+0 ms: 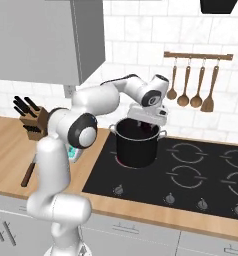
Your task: Put the eggplant and cucumber in the pot. Retrieve the spatula and lightly stir the vegetables in the pot.
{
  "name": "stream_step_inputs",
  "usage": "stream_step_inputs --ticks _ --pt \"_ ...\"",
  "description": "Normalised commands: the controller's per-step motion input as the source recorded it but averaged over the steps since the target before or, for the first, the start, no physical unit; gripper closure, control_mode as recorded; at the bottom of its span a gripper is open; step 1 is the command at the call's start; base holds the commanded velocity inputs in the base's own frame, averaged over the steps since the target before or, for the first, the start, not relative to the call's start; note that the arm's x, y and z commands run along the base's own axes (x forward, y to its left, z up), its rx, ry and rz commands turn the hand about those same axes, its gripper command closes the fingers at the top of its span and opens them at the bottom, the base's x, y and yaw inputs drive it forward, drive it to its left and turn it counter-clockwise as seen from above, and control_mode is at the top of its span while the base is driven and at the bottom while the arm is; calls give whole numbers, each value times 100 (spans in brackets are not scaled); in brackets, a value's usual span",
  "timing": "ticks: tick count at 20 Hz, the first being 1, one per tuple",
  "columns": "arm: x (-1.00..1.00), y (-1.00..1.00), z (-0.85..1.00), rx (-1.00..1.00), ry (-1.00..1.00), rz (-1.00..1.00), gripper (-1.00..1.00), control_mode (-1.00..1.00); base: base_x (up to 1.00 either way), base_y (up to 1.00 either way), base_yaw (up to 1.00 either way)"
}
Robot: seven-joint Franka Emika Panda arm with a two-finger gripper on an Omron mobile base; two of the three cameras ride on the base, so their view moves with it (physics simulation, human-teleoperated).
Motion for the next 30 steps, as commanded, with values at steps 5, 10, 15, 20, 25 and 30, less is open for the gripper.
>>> stream_step_inputs --ticks 5,10,15,20,25,30 --pt "15 1 -45 2 0 0 100 -100 0 0 0" --pt "9 39 -24 0 0 0 100 -100 0 0 0" --pt "-3 52 -22 -2 0 0 100 -100 0 0 0" --pt "-30 46 -25 -6 0 0 100 -100 0 0 0" --pt "-43 26 -22 -8 -2 0 100 -100 0 0 0" --pt "-3 13 -31 -9 -6 0 100 -100 0 0 0"
